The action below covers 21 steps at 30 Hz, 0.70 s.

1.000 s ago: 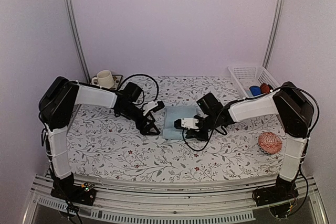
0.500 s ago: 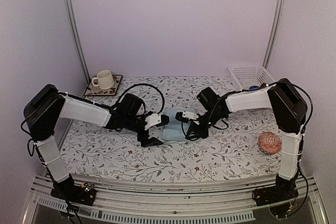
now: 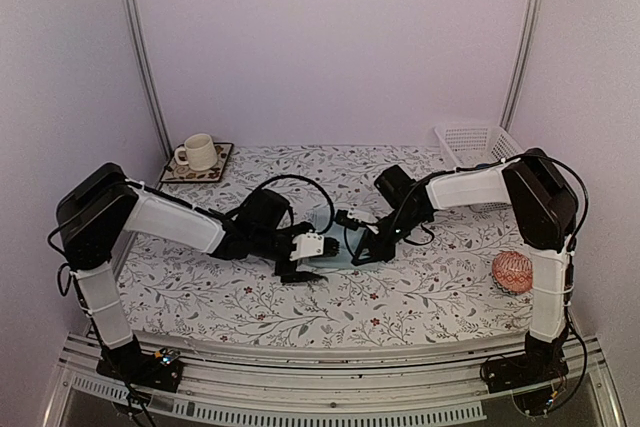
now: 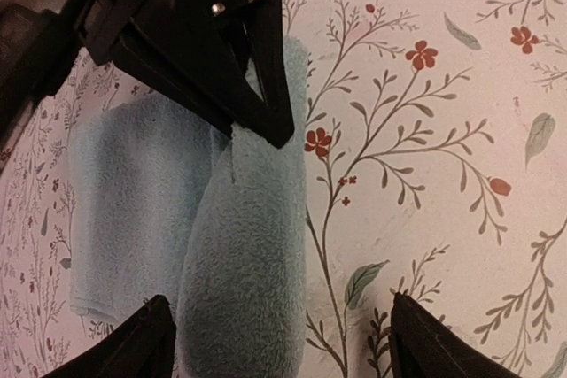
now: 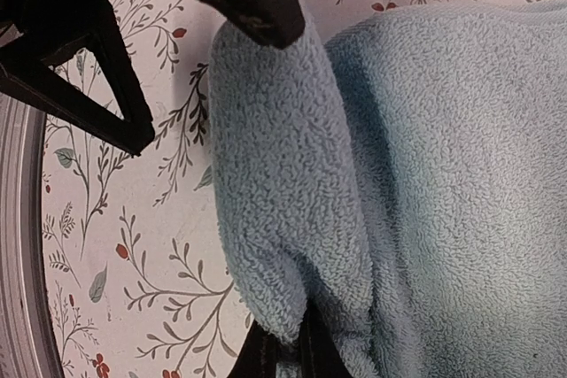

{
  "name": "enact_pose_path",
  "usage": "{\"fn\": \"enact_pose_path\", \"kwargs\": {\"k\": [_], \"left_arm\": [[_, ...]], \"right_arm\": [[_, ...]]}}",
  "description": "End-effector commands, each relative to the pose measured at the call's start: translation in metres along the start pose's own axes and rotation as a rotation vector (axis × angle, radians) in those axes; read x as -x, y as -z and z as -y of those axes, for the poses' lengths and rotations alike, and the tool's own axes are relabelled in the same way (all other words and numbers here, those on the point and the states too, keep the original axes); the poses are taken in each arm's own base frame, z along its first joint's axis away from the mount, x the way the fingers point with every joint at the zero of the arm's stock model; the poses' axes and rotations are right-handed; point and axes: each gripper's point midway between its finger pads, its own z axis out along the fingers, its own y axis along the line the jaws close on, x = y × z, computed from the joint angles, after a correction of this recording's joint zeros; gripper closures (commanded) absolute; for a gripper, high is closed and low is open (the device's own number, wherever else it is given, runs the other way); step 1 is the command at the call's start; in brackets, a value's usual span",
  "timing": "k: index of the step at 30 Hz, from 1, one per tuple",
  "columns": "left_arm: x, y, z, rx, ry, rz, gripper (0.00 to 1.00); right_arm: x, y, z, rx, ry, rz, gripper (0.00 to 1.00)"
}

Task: Roll the towels
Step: Roll the towel at the center of the board.

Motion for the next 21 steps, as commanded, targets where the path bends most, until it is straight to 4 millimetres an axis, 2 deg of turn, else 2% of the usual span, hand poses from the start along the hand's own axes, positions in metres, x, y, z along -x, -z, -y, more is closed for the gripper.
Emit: {"fn": "enact_pose_path", "kwargs": {"k": [1, 4, 9, 16, 19, 21], "left_arm": [[0.0, -0.014, -0.001, 0.006, -0.047, -0.016, 0.18], [-0.009, -0.021, -0.004, 0.021, -0.037, -0.051, 0.2], [-0.017, -0.027, -0.005, 0.023, -0.023, -0.079, 0.34], [-0.016, -0.027, 0.007, -0.039, -0.022, -0.065, 0.68], [-0.015, -0.025, 0.013, -0.069, -0.018, -0.063, 0.95], [-0.014, -0.024, 0.016, -0.09, -0.012, -0.059, 1.0]], "right_arm": [[-0.019, -0.012, 0.0, 0.025, -0.061, -0.058, 0.93], [-0.018, -0.01, 0.0, 0.024, -0.06, -0.054, 0.93], [-0.018, -0.01, -0.001, 0.021, -0.058, -0.051, 0.93], [-0.019, -0.009, 0.003, 0.009, -0.064, -0.052, 0.92], [-0.018, -0.007, 0.007, -0.009, -0.062, -0.051, 0.9], [-0.016, -0.003, 0.01, -0.031, -0.059, -0.049, 0.84]]}}
